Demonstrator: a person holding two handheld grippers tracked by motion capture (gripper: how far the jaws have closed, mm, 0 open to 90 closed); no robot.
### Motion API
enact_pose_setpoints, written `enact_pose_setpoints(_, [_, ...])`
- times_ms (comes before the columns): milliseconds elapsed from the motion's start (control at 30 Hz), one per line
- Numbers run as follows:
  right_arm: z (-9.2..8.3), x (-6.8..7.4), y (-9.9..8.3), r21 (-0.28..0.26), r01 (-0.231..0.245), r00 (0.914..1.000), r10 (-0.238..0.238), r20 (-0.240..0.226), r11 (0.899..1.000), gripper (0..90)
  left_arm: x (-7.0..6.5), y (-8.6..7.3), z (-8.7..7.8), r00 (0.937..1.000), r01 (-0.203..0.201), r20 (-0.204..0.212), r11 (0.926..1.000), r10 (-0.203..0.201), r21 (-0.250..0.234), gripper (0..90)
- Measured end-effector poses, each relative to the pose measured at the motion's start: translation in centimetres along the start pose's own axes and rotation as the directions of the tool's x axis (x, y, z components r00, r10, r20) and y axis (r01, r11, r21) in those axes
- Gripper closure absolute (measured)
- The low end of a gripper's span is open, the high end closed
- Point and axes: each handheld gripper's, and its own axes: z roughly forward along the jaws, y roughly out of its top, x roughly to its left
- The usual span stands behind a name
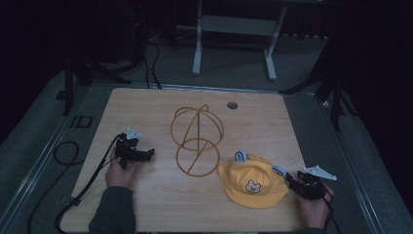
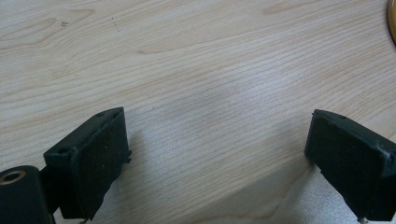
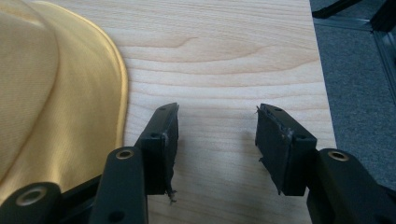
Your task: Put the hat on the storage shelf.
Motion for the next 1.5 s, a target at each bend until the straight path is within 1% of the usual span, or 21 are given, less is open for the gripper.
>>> enact_pose_setpoints(167, [0.0,0.2,0.1,0.009,0.0,0.9999,0.0,0.013,1.0,48.0,0.0,0.0,0.0,1.0,0.0,0.0,1.0,0.0,0.0,6.1])
enact_pose_setpoints(333, [0.0,0.2,0.2,0.012,-0.007,1.0,0.006,0.005,1.0,45.8,0.0,0.0,0.0,1.0,0.0,0.0,1.0,0.0,0.0,6.1])
enact_pose_setpoints(500, [0.0,0.2,0.4,0.035,-0.012,0.9999,0.012,0.0,0.999,44.5,0.0,0.0,0.0,1.0,0.0,0.0,1.0,0.0,0.0,6.1])
enact_pose_setpoints(533, [0.0,0.2,0.5,0.043,-0.001,1.0,0.001,-0.007,0.999,44.1,0.0,0.0,0.0,1.0,0.0,0.0,1.0,0.0,0.0,6.1])
enact_pose_setpoints(567, [0.0,0.2,0.7,0.058,0.021,0.9994,-0.02,-0.028,0.998,42.9,0.0,0.0,0.0,1.0,0.0,0.0,1.0,0.0,0.0,6.1])
enact_pose_setpoints(667, [-0.1,-0.1,1.0,0.086,0.057,0.9966,-0.052,-0.064,0.995,42.0,0.0,0.0,0.0,1.0,0.0,0.0,1.0,0.0,0.0,6.1])
enact_pose_setpoints(700, [-0.1,-0.1,1.0,0.086,0.057,0.9966,-0.052,-0.064,0.995,42.0,0.0,0.0,0.0,1.0,0.0,0.0,1.0,0.0,-0.001,6.1])
enact_pose_setpoints(733, [-0.1,-0.2,1.1,0.1,0.07,0.9947,-0.062,-0.081,0.992,41.9,0.0,0.0,0.0,1.0,0.0,0.0,1.0,0.0,0.0,6.1])
enact_pose_setpoints(867, [-0.2,-0.4,1.4,0.128,0.103,0.9896,-0.089,-0.113,0.986,41.1,0.0,0.0,0.0,1.0,0.0,0.0,1.0,0.0,-0.001,6.1])
enact_pose_setpoints(933, [-0.2,-0.4,1.5,0.133,0.11,0.9885,-0.094,-0.118,0.985,41.1,0.0,0.0,0.0,1.0,0.0,0.0,1.0,0.0,0.0,6.1])
enact_pose_setpoints(967, [-0.2,-0.4,1.6,0.143,0.131,0.9843,-0.111,-0.137,0.981,40.9,0.0,0.0,0.0,1.0,0.0,0.0,1.0,0.0,-0.001,6.1])
enact_pose_setpoints(1033, [-0.3,-0.4,1.6,0.149,0.137,0.9833,-0.116,-0.141,0.979,40.9,0.0,0.0,0.0,1.0,0.0,0.0,1.0,0.0,0.0,6.1])
enact_pose_setpoints(1067, [-0.4,-0.4,1.7,0.162,0.155,0.9797,-0.13,-0.152,0.975,40.7,0.0,0.0,0.0,1.0,0.0,0.0,1.0,0.0,0.0,6.1])
enact_pose_setpoints(1100, [-0.4,-0.4,1.7,0.162,0.155,0.9797,-0.13,-0.152,0.975,40.7,0.0,0.0,0.0,1.0,0.0,0.0,1.0,0.0,0.0,6.1])
enact_pose_setpoints(1133, [-0.6,-0.5,1.8,0.171,0.172,0.9771,-0.146,-0.155,0.97,40.5,0.0,0.0,0.0,1.0,0.0,0.0,1.0,0.0,0.0,6.1])
enact_pose_setpoints(1200, [-0.7,-0.8,2.0,0.178,0.175,0.9748,-0.145,-0.17,0.968,40.1,0.0,0.0,0.0,1.0,0.002,0.0,1.0,-0.002,-0.002,6.1])
enact_pose_setpoints(1333, [-1.0,-0.8,2.4,0.199,0.216,0.9668,-0.181,-0.18,0.956,39.4,0.0,0.0,0.0,1.0,0.002,0.0,1.0,-0.002,-0.003,6.1])
enact_pose_setpoints(1400, [-1.3,-0.9,2.8,0.193,0.234,0.9622,-0.198,-0.186,0.953,39.3,0.0,0.0,0.0,1.0,0.002,0.0,1.0,-0.002,-0.003,6.1])
enact_pose_setpoints(1500, [-1.7,-1.0,3.4,0.188,0.244,0.9569,-0.205,-0.206,0.951,39.2,0.0,0.0,0.0,1.0,0.002,0.0,1.0,-0.002,-0.002,6.1])
